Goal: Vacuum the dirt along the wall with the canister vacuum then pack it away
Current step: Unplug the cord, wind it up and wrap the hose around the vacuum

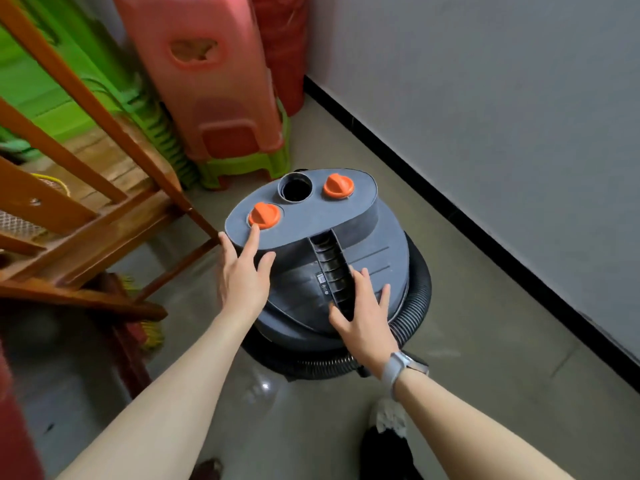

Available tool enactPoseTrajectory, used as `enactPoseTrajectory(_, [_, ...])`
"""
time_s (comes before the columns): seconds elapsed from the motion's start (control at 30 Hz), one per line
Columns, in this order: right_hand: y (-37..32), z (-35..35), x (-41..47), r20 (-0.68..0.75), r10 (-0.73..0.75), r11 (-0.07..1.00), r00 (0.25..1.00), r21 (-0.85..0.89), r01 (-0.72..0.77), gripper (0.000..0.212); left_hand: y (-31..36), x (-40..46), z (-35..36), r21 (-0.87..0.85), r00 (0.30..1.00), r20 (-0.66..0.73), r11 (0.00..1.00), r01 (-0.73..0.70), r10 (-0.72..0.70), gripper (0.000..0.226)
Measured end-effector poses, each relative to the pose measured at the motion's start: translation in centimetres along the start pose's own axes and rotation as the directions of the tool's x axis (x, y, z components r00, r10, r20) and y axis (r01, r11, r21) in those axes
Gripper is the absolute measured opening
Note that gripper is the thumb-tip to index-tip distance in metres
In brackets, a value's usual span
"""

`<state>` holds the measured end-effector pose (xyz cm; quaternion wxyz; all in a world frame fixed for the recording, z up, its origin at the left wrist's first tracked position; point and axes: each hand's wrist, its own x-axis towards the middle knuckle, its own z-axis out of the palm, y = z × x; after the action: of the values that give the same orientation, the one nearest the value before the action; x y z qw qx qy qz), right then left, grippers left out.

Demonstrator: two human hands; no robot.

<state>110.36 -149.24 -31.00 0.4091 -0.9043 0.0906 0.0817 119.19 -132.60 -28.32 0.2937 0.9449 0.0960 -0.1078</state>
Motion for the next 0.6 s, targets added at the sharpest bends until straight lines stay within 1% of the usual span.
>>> enactPoseTrajectory(0.1, [-0.9,-0.5,4.2,0.015,-0.036,0.999,0.999,0.008,0.036,0.068,0.9,3.6,-0.9,0.058,0.999,-0.032,0.998,0.024,-0.022,0.056])
enactPoseTrajectory(0.2, [-1.6,-0.9,8.5,0.02,-0.076,0.997,0.997,0.008,0.076,0.075,1.9,7.0,-1.3,0.077,0.997,-0.066,0.996,0.043,-0.037,0.057])
enactPoseTrajectory(0.37, [-2.3,-2.4,15.4,0.076,-0.163,0.986,0.984,-0.01,0.164,0.08,3.8,12.1,-1.6,0.04,0.992,-0.102,0.996,0.085,-0.08,0.058])
enactPoseTrajectory(0.47, [-2.6,-3.5,19.2,0.102,-0.171,0.984,0.98,-0.037,0.176,0.079,4.7,14.7,-1.9,0.003,0.988,-0.112,0.995,0.103,-0.102,0.057])
enactPoseTrajectory(0.6, [-3.7,-3.5,22.5,0.118,-0.208,0.974,0.971,-0.07,0.217,0.08,4.8,17.7,-2.5,-0.025,0.986,-0.135,0.995,0.095,-0.097,0.056])
